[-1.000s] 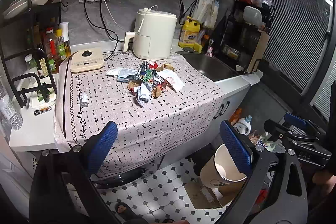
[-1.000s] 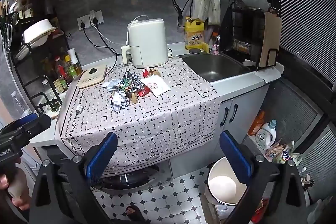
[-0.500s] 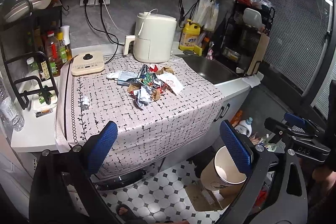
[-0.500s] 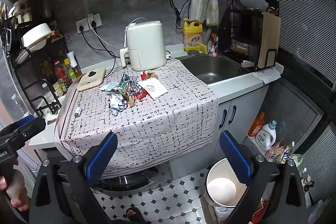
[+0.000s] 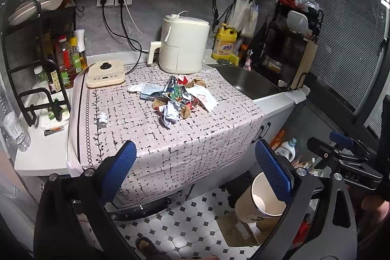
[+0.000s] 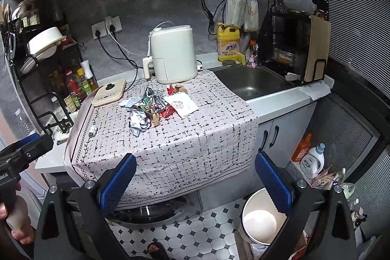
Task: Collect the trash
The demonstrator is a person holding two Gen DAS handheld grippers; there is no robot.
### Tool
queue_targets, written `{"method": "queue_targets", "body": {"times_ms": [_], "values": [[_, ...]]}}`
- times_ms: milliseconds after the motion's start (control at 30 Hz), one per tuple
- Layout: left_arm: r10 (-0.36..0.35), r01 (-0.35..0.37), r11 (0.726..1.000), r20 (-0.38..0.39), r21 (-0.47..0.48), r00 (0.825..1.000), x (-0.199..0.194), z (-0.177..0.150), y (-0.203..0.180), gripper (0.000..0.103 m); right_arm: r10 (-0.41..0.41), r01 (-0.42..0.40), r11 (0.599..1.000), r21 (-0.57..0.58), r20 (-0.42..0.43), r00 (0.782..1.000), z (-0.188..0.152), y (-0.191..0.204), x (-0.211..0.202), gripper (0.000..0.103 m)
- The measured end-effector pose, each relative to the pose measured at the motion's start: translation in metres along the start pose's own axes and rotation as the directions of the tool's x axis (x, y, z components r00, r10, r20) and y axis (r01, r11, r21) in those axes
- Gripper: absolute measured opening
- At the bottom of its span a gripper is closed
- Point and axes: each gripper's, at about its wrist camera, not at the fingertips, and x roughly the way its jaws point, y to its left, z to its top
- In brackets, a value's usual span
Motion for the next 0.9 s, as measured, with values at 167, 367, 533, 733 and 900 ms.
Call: {"method": "queue_targets", "body": {"times_ms": [167,367,533,733,900], "values": [[0.011,-0.011,1.000,0.005,-0.016,1.000,0.002,0.003,0.004,0.097,0.009,-0.009,1.000,-0.009,-0.002,1.000,0.004,0.004,0.006,0.095],[0.026,-0.026,0.999,0.012,-0.025,1.000,0.002,0.006,0.006,0.097,0.014,-0.014,1.000,-0.016,0.002,1.000,0.009,0.005,0.011,0.095],[0.027,-0.027,0.999,0.010,-0.026,1.000,0.001,0.006,0.007,0.097,0.026,-0.026,1.000,-0.010,-0.004,1.000,0.009,0.005,0.012,0.095],[0.024,-0.024,0.999,0.011,-0.026,1.000,0.002,0.006,0.005,0.097,0.027,-0.027,1.000,-0.011,-0.001,1.000,0.009,0.006,0.011,0.095],[0.022,-0.022,0.999,0.014,-0.028,1.000,0.001,0.006,0.004,0.097,0.019,-0.019,1.000,-0.011,-0.004,1.000,0.008,0.004,0.011,0.095]]}}
